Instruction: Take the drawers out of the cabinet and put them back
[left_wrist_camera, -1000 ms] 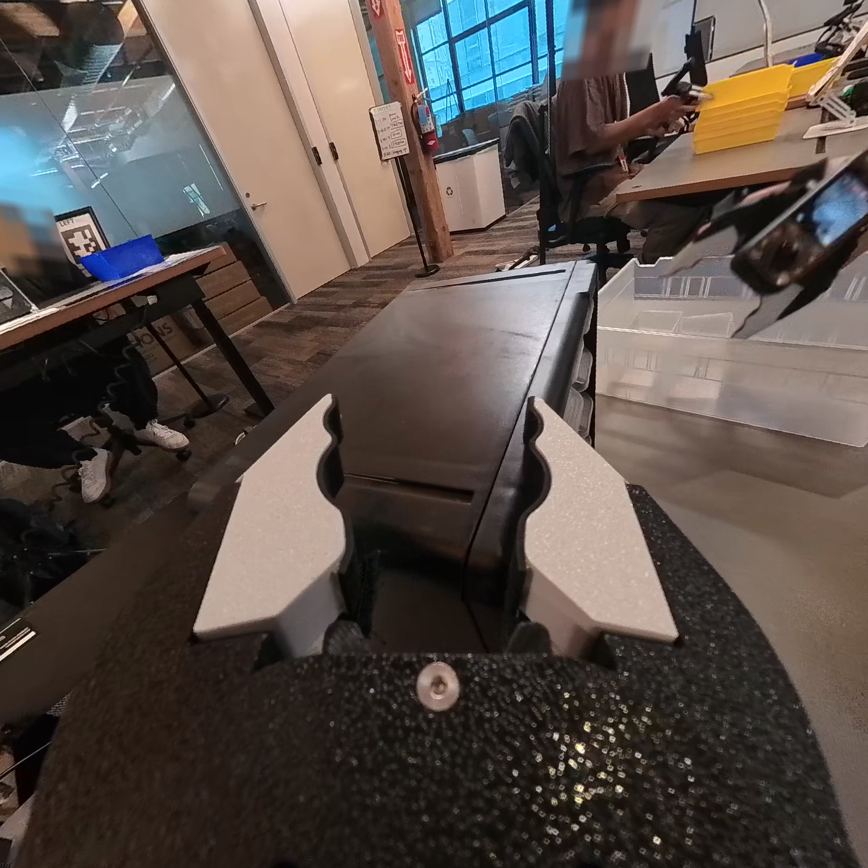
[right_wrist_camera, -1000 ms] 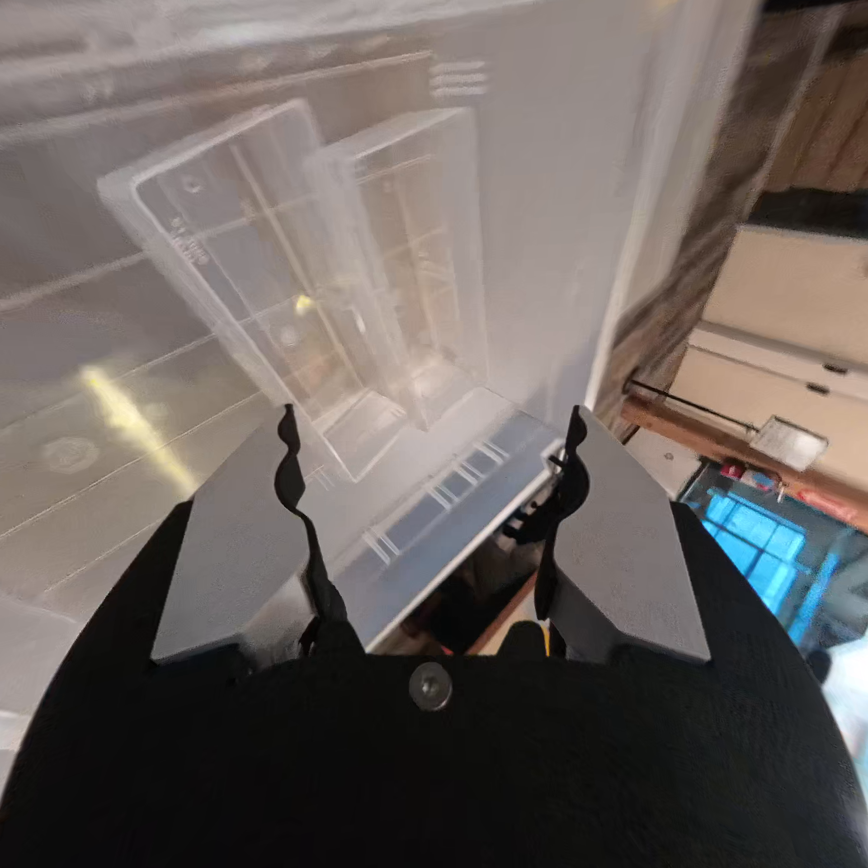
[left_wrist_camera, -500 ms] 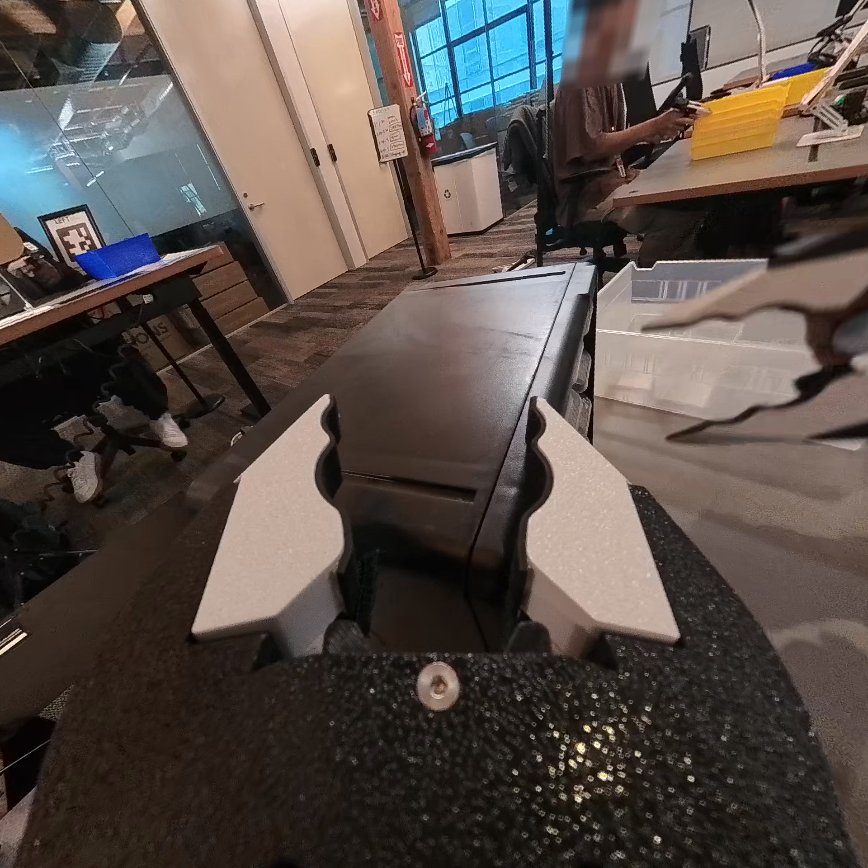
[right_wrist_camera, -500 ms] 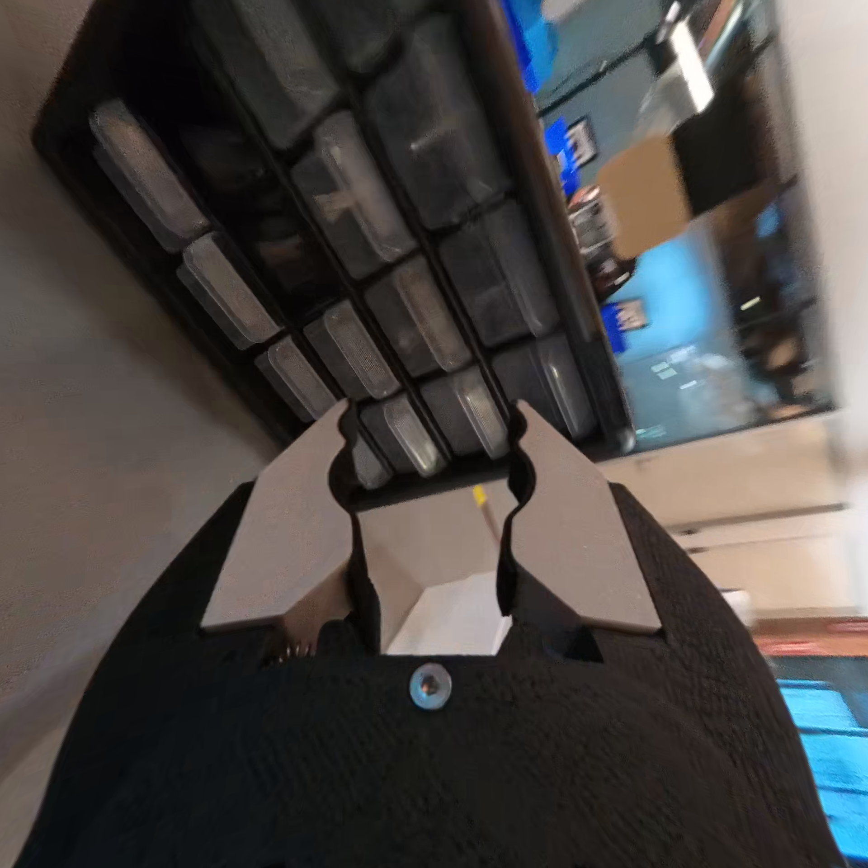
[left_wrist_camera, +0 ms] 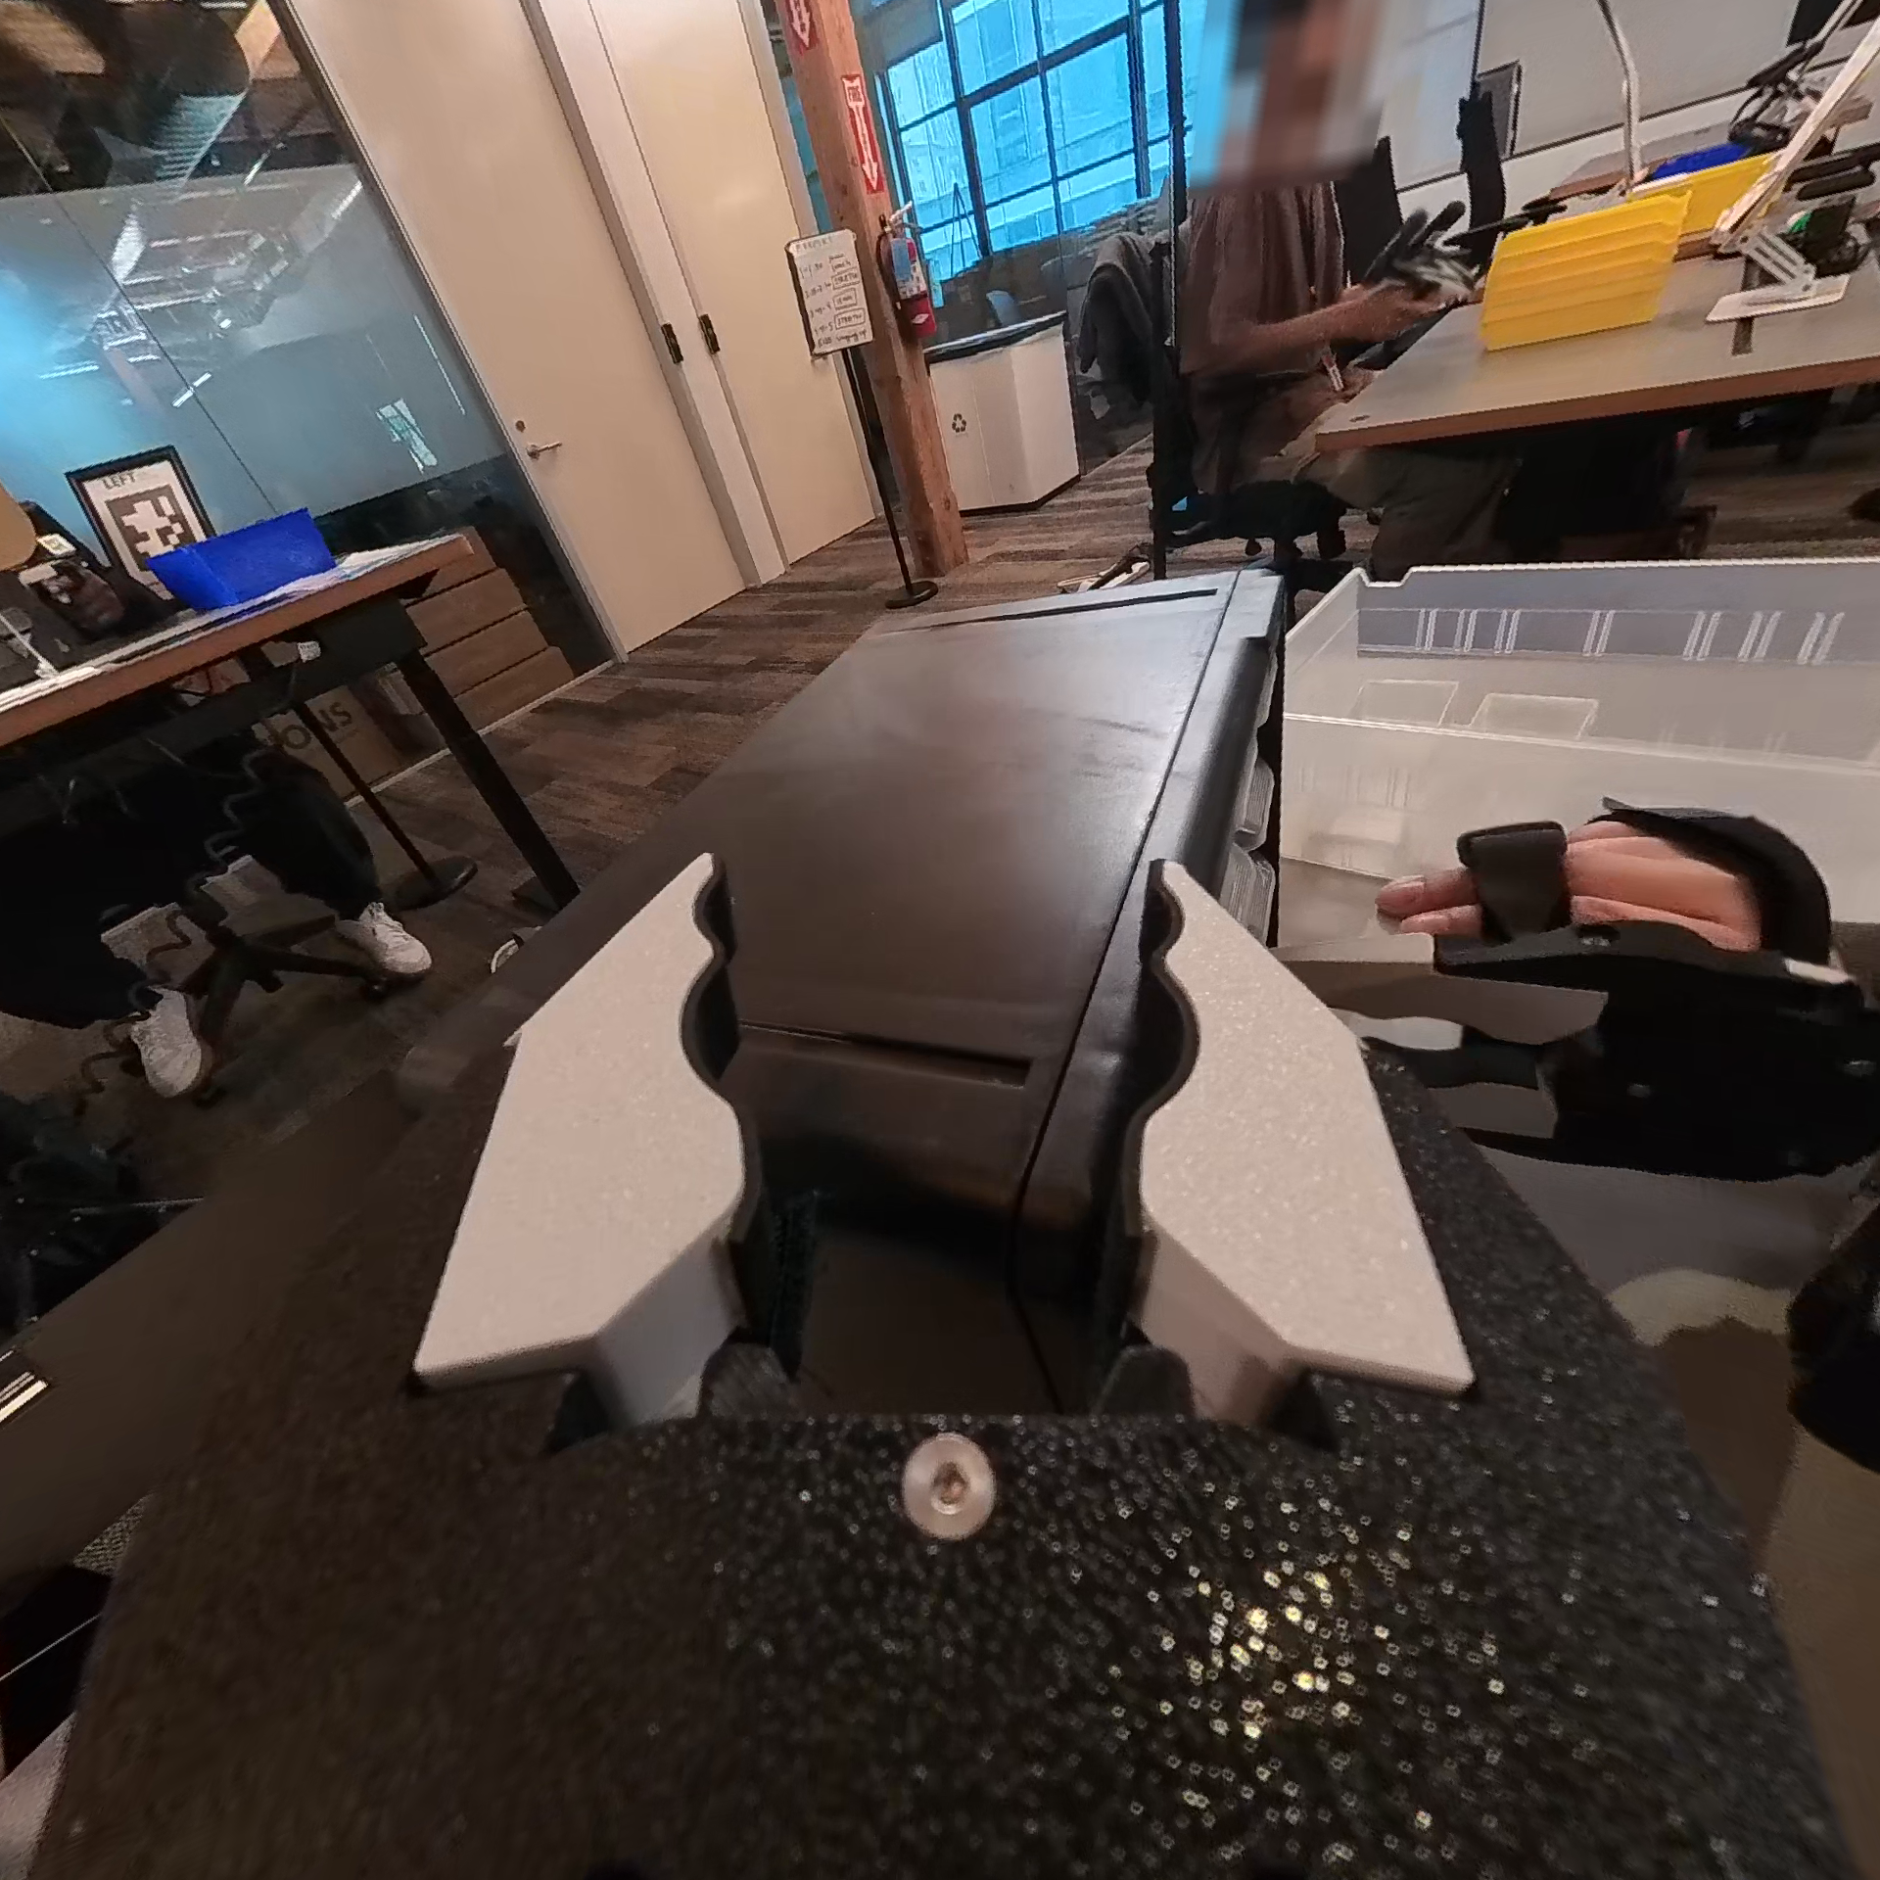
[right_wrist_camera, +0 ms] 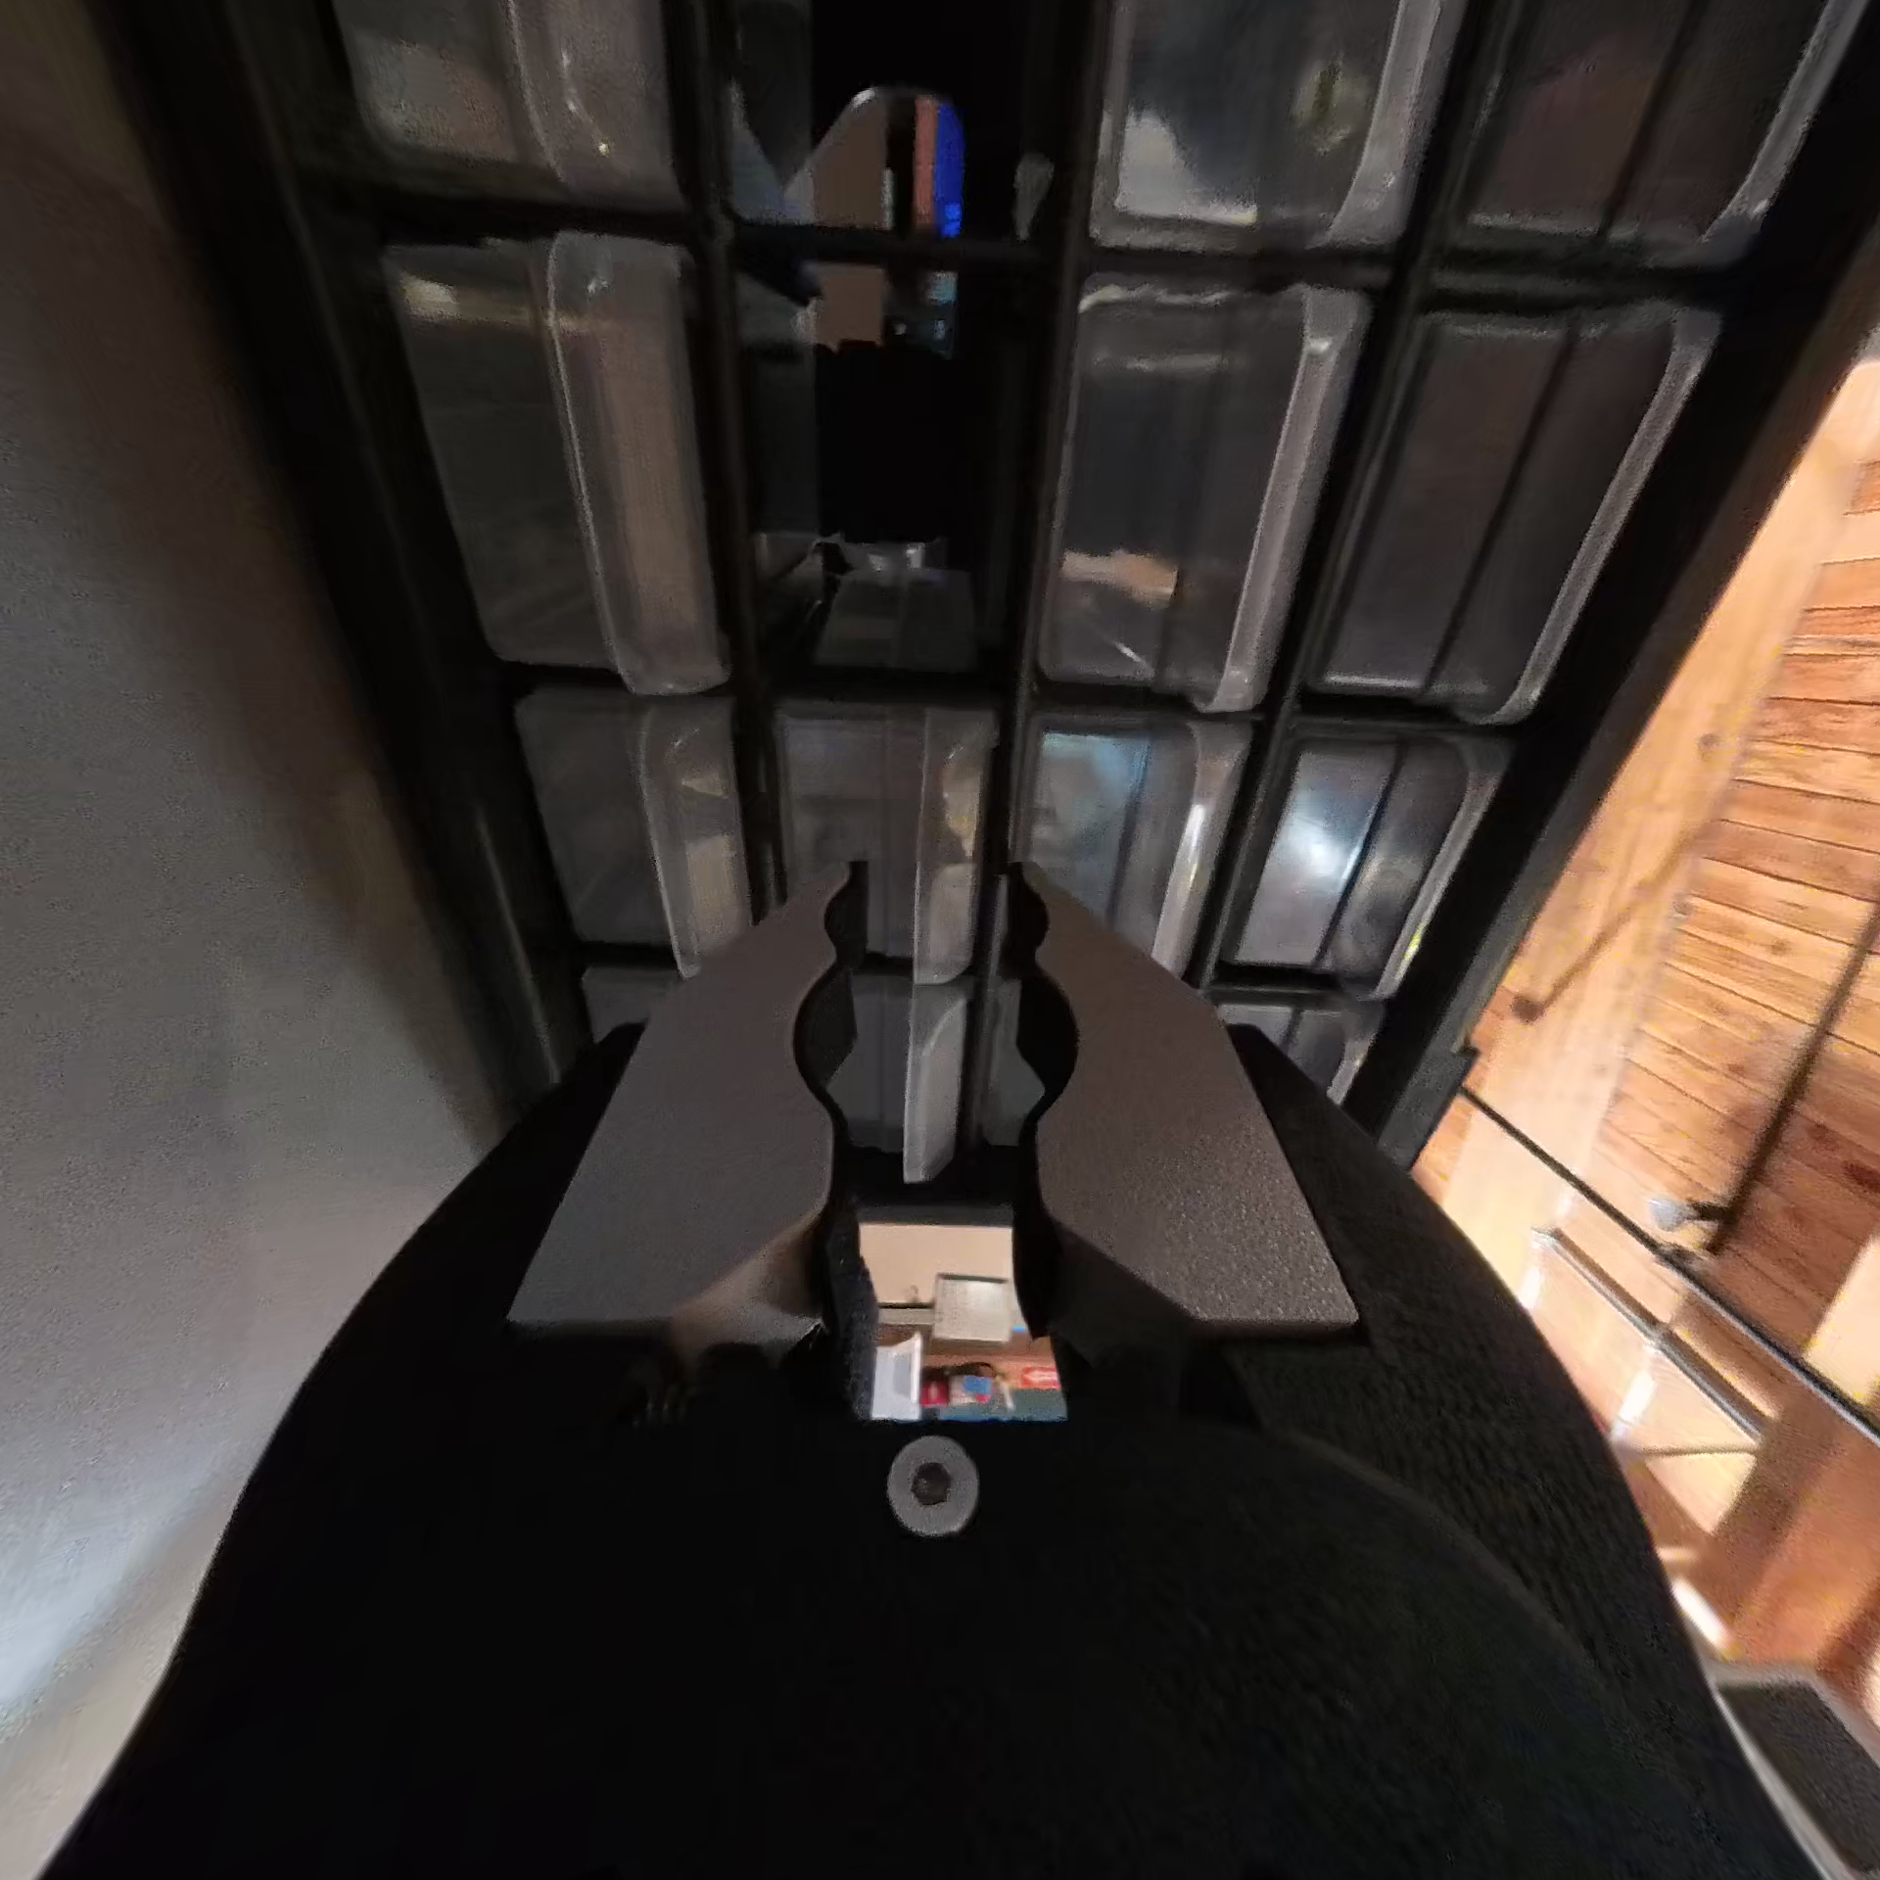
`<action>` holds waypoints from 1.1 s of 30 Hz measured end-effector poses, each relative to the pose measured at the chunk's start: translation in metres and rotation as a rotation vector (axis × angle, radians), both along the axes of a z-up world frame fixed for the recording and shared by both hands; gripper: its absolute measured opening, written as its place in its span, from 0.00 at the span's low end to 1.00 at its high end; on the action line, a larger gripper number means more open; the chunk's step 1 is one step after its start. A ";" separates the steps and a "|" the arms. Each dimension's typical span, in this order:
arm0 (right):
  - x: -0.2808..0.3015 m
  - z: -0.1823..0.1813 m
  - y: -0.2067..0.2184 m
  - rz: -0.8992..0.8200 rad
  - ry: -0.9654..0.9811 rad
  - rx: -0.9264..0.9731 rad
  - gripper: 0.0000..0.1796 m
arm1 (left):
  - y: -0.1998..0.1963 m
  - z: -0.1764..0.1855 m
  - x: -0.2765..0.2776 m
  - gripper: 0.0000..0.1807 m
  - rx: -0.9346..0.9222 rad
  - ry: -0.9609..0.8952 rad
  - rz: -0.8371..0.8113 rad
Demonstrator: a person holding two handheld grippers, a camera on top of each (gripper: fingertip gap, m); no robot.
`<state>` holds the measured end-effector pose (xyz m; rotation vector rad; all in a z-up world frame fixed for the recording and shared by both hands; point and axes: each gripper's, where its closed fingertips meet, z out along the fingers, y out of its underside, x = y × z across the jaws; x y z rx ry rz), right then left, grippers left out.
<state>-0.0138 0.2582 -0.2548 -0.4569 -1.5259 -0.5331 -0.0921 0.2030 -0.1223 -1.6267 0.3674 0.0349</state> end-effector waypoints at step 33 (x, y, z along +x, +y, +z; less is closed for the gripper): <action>0.082 0.004 -0.050 0.133 0.148 -0.373 0.38 | -0.001 -0.001 -0.001 0.44 -0.002 -0.016 -0.008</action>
